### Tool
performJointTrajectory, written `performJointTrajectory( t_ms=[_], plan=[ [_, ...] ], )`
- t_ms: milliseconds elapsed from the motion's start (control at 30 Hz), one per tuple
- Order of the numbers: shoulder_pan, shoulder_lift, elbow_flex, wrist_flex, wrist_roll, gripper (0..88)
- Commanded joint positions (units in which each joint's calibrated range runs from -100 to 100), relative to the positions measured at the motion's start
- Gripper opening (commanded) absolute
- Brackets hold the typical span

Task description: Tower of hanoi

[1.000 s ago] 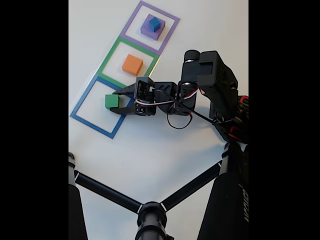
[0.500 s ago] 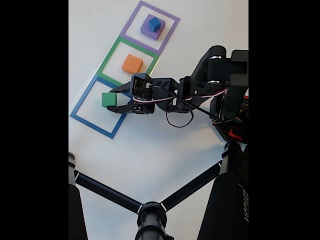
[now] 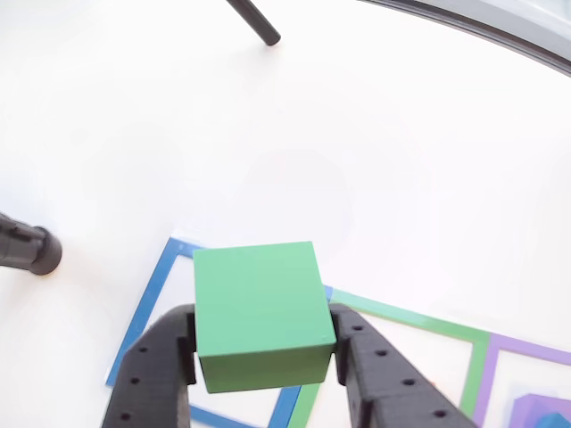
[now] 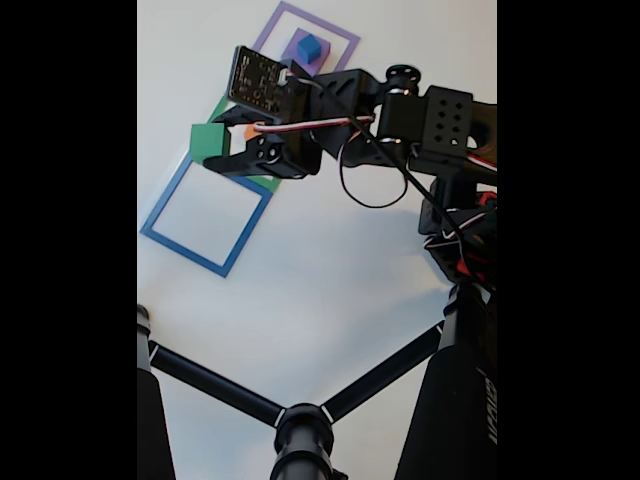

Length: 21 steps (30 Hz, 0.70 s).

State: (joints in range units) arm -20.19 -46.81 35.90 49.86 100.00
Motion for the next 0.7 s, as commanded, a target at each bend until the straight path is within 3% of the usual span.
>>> performJointTrajectory(
  t_ms=[0, 200, 400, 667],
  plan=[
    [1.5, -3.4, -26.9, 27.3, 0.0, 4.8],
    [9.3, -4.7, -36.0, 38.2, 0.0, 4.6],
    [19.6, -4.7, -35.6, 39.3, 0.0, 4.4],
    [24.2, -4.3, -35.3, 38.5, 0.0, 4.5]
  ],
)
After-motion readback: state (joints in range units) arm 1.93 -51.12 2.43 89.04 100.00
